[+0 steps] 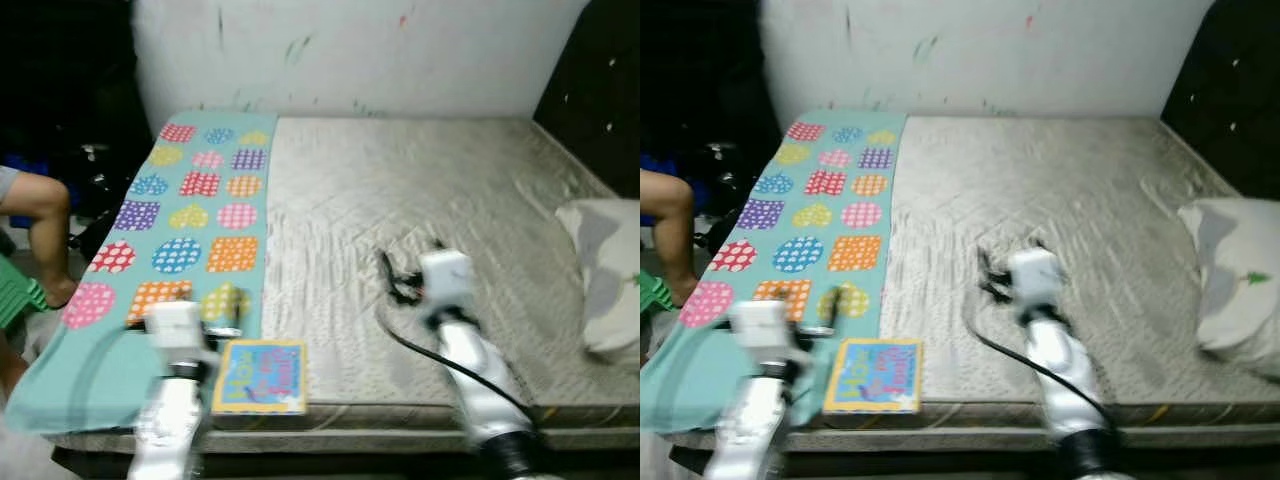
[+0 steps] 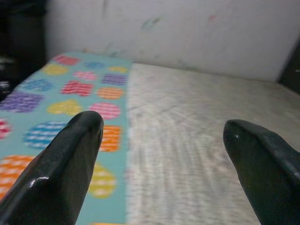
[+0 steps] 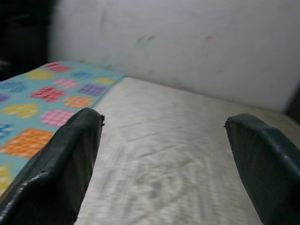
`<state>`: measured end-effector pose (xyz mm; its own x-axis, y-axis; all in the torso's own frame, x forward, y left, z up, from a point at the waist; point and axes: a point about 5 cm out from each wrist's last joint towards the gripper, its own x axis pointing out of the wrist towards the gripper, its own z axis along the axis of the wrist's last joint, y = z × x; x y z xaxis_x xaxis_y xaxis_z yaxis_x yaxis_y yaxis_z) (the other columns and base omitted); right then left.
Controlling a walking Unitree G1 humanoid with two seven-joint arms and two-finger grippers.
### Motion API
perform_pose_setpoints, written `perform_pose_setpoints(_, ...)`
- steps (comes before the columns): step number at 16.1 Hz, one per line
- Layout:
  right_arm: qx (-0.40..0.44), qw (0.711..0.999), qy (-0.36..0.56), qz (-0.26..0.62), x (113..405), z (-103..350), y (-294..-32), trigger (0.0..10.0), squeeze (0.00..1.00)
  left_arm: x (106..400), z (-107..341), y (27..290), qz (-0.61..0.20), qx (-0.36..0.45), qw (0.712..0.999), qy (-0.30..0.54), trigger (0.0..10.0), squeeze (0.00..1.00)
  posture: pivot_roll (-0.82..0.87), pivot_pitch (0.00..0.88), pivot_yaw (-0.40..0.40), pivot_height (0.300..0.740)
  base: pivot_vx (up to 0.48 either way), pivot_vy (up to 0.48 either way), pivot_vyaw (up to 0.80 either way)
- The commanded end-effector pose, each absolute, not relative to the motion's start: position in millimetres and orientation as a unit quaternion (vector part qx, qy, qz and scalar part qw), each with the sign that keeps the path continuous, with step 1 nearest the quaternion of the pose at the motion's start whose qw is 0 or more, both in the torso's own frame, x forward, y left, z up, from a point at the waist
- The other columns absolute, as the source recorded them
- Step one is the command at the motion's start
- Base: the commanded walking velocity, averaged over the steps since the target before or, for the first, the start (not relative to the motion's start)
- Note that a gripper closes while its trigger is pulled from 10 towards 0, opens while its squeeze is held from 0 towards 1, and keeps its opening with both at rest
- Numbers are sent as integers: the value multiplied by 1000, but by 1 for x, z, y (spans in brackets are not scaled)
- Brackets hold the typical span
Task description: Clean up the room
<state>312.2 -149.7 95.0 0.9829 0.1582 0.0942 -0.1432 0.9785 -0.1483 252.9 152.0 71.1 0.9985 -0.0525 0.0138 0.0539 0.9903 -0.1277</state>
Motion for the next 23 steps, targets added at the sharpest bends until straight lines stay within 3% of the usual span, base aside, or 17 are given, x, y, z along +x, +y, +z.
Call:
perform_pose_setpoints(1,-75,991,-69,85,314,102,-141,10000,0,253,72,161,-15,-53,999,-4,10000,0,-37,0,-25,740,0,-315,0)
perform_pose_setpoints(9,-75,992,-63,83,313,99,-143,10000,0,253,72,160,-16,-52,999,-4,10000,0,-47,0,-21,740,0,-310,0)
perform_pose_setpoints(15,-97,990,-69,71,314,102,-154,10000,0,254,77,160,-29,-59,998,-20,10000,0,-61,0,-12,740,0,0,0)
perform_pose_setpoints(23,-100,987,-68,102,310,99,-142,10000,0,252,78,153,-34,-75,996,-28,10000,0,-45,0,-38,740,0,0,0)
